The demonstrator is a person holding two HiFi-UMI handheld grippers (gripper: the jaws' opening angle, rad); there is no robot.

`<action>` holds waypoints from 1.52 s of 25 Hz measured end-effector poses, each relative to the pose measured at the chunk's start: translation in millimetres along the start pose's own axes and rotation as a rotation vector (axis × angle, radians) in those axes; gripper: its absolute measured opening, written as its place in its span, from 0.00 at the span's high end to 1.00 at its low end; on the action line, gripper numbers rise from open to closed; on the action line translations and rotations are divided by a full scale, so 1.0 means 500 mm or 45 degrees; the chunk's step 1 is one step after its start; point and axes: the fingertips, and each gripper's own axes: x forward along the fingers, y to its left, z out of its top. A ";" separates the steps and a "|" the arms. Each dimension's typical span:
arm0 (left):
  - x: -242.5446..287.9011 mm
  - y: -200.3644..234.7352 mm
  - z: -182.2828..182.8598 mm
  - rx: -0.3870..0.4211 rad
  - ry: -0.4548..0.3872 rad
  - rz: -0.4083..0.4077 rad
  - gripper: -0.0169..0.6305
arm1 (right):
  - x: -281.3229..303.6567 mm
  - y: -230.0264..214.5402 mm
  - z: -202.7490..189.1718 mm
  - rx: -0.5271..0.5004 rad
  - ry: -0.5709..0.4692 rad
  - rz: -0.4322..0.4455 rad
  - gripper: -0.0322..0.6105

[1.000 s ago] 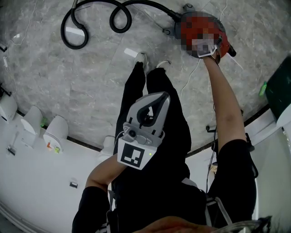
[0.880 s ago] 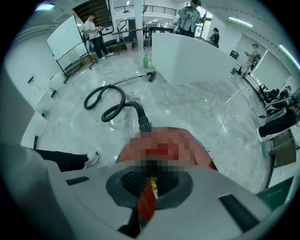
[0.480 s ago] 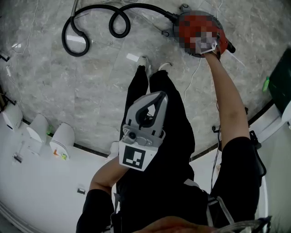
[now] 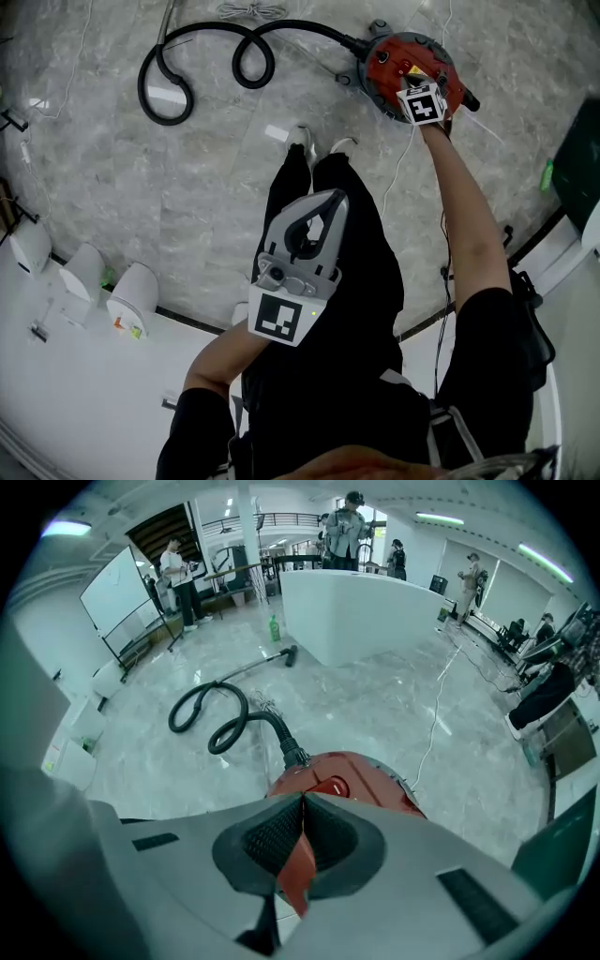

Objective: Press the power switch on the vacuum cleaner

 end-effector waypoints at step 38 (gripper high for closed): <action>-0.068 -0.225 0.222 0.170 -0.120 -0.521 0.94 | -1.036 0.327 0.173 0.378 -0.996 -0.303 0.92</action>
